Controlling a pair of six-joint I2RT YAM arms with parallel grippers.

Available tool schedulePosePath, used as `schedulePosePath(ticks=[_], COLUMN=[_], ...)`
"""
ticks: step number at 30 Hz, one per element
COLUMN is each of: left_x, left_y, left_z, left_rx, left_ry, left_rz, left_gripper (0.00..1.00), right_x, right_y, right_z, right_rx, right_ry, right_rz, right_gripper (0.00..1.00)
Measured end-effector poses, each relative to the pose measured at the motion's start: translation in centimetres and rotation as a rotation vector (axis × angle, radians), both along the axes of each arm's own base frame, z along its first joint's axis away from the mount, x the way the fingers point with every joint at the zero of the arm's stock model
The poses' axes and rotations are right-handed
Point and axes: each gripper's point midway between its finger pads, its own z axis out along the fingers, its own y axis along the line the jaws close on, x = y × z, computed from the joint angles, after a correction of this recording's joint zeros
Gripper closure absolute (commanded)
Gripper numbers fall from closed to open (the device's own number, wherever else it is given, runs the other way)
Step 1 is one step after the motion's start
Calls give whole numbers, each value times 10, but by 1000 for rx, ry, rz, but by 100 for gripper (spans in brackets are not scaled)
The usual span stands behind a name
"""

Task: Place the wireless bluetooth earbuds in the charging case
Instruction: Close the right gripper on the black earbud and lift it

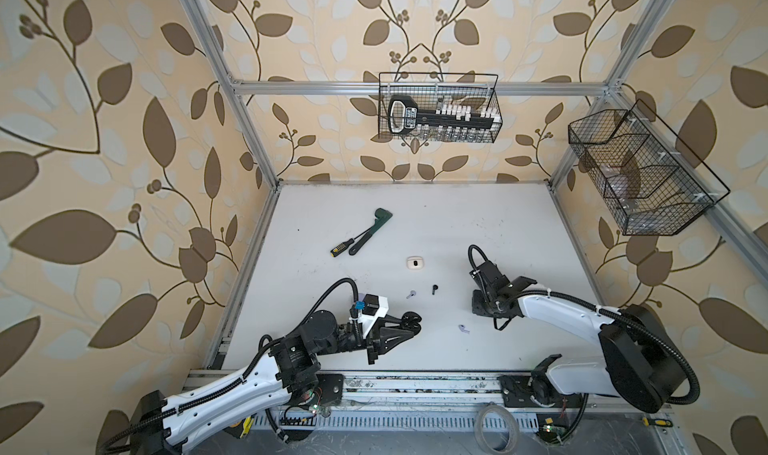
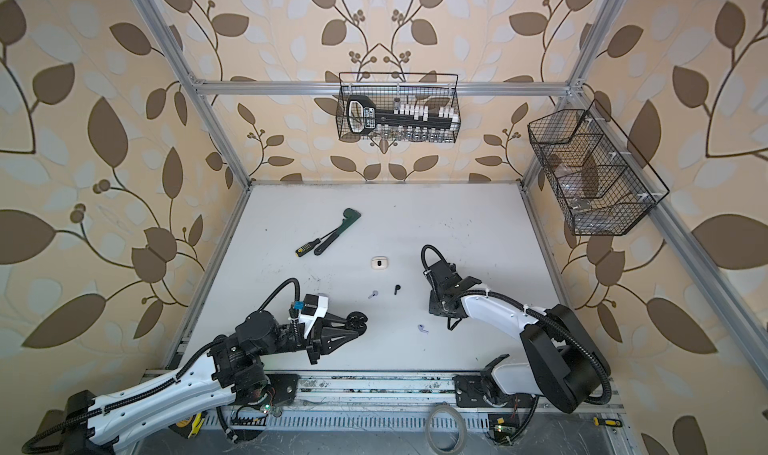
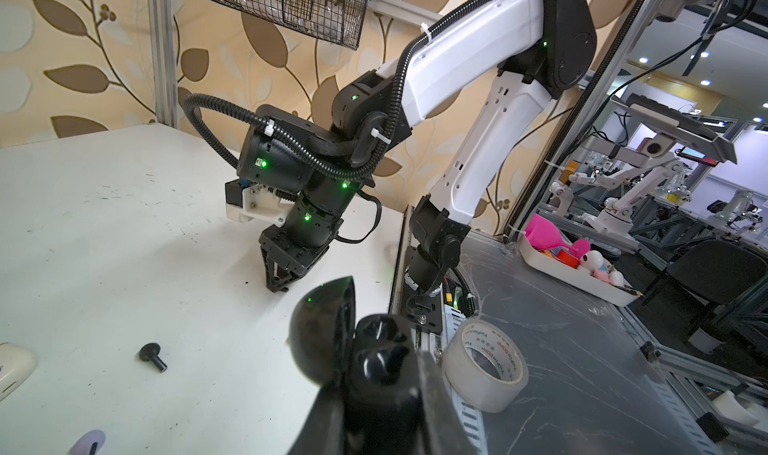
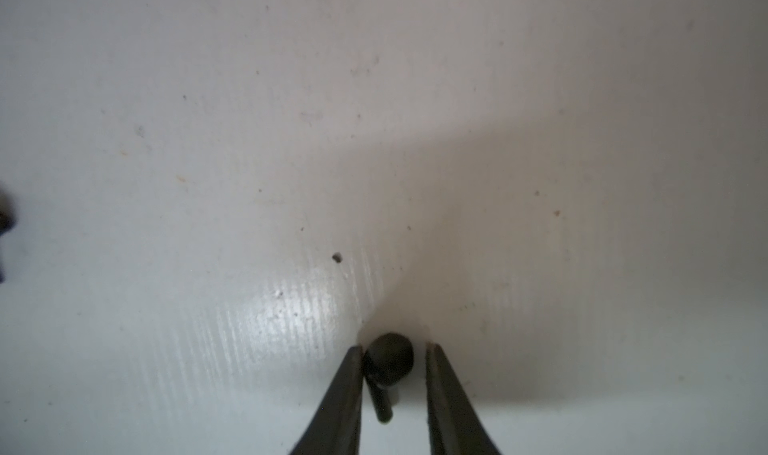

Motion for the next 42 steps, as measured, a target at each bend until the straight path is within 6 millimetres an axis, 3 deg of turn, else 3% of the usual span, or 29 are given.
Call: schedulePosePath(ticks=[15, 25, 42], left_x=[2, 13, 66], left_y=[-5, -18, -59], left_z=[-12, -40, -87], left_rx=[39, 137, 256], left_ry=[26, 92, 150], left_rz=[-4, 2, 149], left_gripper=[100, 100, 100], right_x=[4, 0, 5], right_y=[-4, -6, 23], right_z=[1, 4, 65], right_rx=[24, 77, 250], right_ry=[-13, -49, -278], right_rz=[-30, -78, -146], right_gripper=[86, 88, 88])
